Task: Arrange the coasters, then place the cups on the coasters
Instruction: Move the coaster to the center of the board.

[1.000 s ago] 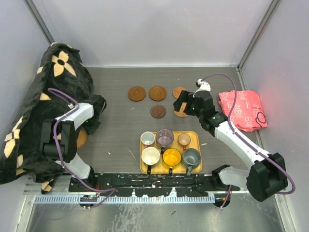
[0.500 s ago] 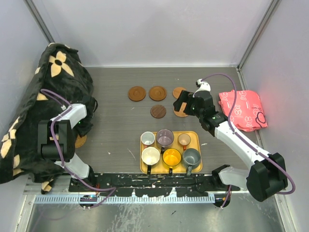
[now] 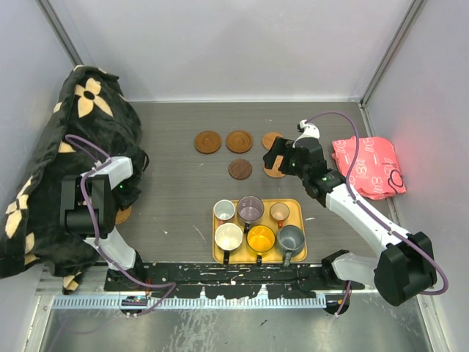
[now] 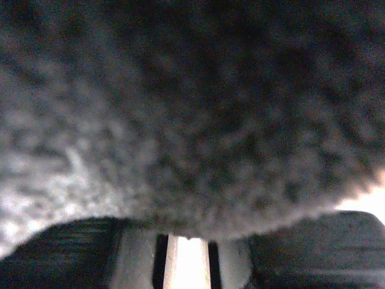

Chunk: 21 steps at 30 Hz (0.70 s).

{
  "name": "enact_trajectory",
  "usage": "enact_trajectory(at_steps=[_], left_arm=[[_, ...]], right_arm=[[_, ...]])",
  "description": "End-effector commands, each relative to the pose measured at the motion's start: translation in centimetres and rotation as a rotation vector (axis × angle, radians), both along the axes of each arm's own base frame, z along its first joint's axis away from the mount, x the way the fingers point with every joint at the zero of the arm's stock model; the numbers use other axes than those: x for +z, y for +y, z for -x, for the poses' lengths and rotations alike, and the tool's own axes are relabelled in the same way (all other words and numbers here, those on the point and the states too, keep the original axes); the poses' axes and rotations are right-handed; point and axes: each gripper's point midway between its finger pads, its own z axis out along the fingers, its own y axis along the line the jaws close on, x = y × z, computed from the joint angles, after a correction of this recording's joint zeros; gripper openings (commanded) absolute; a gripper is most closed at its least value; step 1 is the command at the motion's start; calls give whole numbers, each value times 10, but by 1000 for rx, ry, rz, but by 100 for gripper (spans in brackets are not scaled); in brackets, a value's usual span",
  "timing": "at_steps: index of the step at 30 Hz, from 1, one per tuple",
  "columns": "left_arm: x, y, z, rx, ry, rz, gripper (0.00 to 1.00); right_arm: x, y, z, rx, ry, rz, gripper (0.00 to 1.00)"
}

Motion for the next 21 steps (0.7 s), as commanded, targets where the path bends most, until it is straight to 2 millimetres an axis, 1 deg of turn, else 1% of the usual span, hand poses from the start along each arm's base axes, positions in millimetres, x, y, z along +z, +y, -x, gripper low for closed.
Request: enact_trajectory(at_steps=[1,5,9,12,17,21], left_arm=[[-18,-7,5,8,64,96,19],[-27,-17,4,3,73,148,17],[-26,-23,3,-23,66,146,15],[-25,-35,1,-65,75,134,15],[-25,-60,-10,-119,70,138,13],[-18,-77,-19,-168,64,128,12]], right_arm=[[30,1,-6,-3,-89,-43,100],[31,0,-5,-3,-94,-42,100],[31,1,-5,-2,-93,-44,100],[31,1,-5,0,-91,-46,100],[31,1,-5,0,-92,-46,100],[33,0,-4,-3,-98,-46,100]])
